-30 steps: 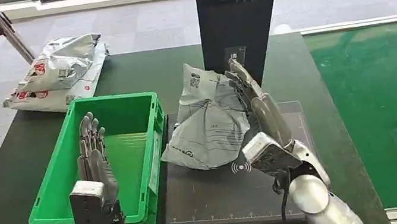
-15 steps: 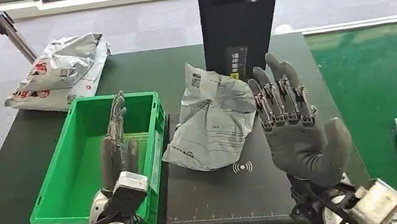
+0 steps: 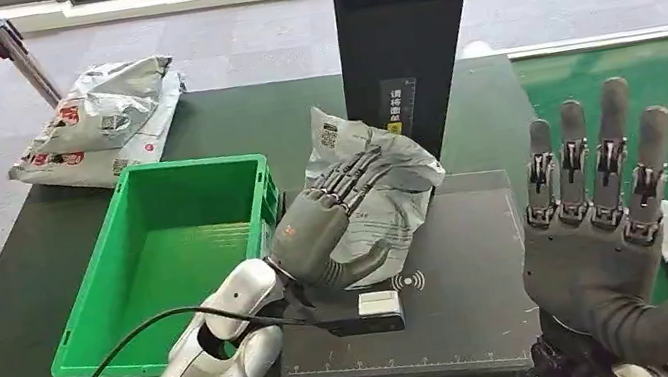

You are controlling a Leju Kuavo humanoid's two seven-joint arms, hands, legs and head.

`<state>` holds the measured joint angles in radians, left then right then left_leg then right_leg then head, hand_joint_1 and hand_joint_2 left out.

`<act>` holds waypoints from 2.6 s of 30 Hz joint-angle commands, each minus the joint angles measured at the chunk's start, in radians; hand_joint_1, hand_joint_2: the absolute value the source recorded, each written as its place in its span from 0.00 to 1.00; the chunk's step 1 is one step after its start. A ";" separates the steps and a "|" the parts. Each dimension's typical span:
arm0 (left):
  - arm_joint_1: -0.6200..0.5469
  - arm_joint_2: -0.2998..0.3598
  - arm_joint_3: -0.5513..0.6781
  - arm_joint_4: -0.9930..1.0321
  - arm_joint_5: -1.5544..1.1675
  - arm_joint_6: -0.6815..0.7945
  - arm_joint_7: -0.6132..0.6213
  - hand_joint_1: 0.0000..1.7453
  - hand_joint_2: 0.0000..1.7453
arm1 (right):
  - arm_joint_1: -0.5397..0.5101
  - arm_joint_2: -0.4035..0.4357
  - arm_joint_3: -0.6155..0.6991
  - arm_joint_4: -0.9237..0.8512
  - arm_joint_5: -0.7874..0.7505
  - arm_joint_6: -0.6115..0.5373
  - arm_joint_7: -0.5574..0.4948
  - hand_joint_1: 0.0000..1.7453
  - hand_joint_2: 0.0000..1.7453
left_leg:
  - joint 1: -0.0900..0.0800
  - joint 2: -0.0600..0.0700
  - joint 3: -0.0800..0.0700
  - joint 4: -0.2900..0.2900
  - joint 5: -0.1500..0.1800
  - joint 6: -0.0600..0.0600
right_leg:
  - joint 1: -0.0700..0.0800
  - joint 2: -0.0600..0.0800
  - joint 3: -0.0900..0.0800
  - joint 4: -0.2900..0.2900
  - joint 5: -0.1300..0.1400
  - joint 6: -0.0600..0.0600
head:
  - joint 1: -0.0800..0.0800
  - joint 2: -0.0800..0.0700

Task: Moved the parcel from conveyor to table for the left to box.

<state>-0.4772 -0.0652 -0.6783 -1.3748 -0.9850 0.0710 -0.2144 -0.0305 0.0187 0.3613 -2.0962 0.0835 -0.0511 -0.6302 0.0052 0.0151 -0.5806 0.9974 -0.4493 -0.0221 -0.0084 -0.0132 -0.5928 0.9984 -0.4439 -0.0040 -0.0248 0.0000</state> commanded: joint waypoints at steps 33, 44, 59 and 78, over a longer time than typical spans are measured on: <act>-0.296 -0.105 -0.041 0.906 -0.266 -0.179 0.205 0.18 1.00 | -0.069 0.072 -0.038 0.139 0.054 0.077 0.072 0.00 1.00 | 0.000 0.000 0.001 0.000 0.001 0.001 | 0.001 0.002 0.002 -0.001 0.001 0.001 | 0.000 0.000; -0.284 -0.091 -0.068 0.930 -0.252 -0.298 0.020 1.00 1.00 | -0.085 0.071 -0.033 0.154 0.034 0.101 0.077 0.00 1.00 | 0.000 0.001 0.005 -0.002 0.001 0.001 | 0.000 0.003 0.006 -0.001 0.001 0.001 | 0.000 0.000; -0.123 -0.027 -0.052 0.454 -0.060 -0.069 -0.176 1.00 1.00 | -0.022 0.058 -0.075 0.059 -0.012 0.129 0.052 0.00 1.00 | 0.000 -0.002 0.008 -0.004 0.002 0.002 | 0.000 0.001 0.010 -0.003 0.001 0.001 | 0.000 0.000; 0.103 0.034 0.053 -0.051 -0.139 0.399 -0.097 1.00 1.00 | 0.022 0.050 -0.074 0.029 -0.019 0.123 0.043 0.00 1.00 | 0.000 -0.003 0.001 -0.001 0.000 0.002 | 0.000 0.000 0.003 -0.002 -0.001 0.002 | 0.000 0.000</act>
<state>-0.3943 -0.0671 -0.6477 -1.3734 -1.1200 0.4666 -0.3162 -0.0004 0.0820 0.3304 -2.0851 0.0660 0.0774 -0.5894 0.0049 0.0123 -0.5808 0.9970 -0.4494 -0.0201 -0.0085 -0.0152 -0.5906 0.9980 -0.4454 -0.0019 -0.0244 0.0000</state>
